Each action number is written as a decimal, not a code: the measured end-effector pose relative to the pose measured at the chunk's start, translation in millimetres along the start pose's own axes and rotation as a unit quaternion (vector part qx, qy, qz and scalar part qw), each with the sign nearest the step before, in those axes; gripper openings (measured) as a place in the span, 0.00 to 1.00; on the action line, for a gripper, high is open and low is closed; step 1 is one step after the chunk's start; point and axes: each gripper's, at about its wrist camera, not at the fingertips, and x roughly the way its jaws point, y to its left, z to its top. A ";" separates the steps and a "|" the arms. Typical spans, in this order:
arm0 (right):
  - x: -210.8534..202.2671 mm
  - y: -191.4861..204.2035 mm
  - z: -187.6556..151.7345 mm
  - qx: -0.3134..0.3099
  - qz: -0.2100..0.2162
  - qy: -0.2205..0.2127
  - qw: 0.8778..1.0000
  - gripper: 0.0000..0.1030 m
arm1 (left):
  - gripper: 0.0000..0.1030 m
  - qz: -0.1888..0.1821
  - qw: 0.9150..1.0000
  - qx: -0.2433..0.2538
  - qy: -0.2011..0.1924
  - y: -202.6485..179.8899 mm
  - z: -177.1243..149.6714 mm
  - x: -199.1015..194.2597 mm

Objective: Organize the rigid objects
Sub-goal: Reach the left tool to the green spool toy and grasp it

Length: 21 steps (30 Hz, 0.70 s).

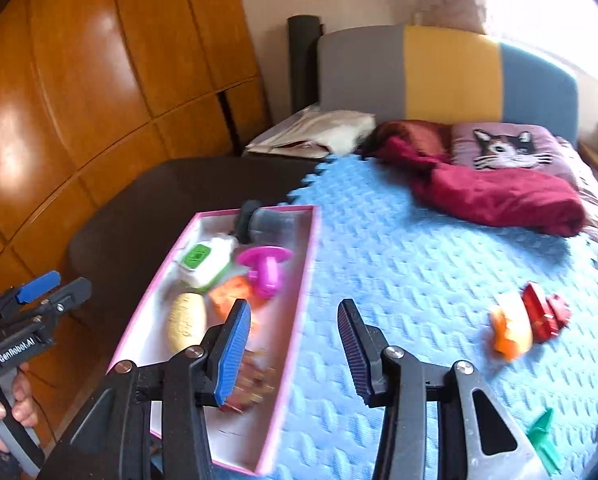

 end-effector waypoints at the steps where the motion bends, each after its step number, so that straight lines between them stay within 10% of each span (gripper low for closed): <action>1: -4.5 -10.4 -2.4 0.006 -0.011 -0.001 1.000 0.44 | 0.78 -0.004 1.000 0.004 0.000 -4.1 0.5 0.0; 13: -65.5 -128.4 -35.3 0.096 -0.130 -0.018 0.987 0.44 | 0.78 -0.062 0.995 0.082 -0.012 -70.4 7.3 -3.4; 21: -113.5 -206.8 -61.7 0.190 -0.222 -0.056 0.955 0.44 | 0.78 -0.111 0.984 0.139 0.003 -123.0 3.4 2.3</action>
